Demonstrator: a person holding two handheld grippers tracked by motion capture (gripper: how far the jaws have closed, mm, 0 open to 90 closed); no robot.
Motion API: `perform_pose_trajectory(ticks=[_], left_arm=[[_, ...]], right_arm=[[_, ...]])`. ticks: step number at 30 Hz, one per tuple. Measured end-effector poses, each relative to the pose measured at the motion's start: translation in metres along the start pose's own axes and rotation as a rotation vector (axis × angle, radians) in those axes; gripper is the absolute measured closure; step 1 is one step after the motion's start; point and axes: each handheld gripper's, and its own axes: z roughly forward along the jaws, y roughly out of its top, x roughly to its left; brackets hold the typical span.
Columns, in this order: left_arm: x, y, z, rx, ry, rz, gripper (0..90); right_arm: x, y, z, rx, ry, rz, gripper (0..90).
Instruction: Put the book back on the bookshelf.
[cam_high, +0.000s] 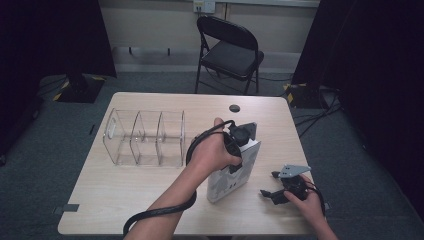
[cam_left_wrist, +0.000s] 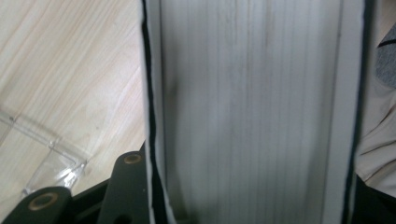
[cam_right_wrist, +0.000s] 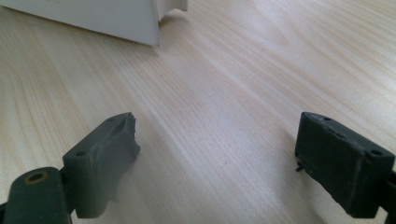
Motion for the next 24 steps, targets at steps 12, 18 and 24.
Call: perform_pose_trajectory(ticks=[12,18,24], left_arm=[[0.011,-0.016,-0.012,0.005,0.001,-0.049,52.6],[0.016,-0.024,-0.017,0.011,0.011,-0.074,52.7],[0.021,-0.034,-0.020,0.004,0.019,-0.091,52.7]], right_arm=[[0.000,0.000,0.000,-0.001,-0.001,0.001,11.8],[0.000,0.000,0.000,-0.001,0.000,0.001,11.8],[0.000,0.000,0.000,-0.001,-0.001,0.001,11.8]])
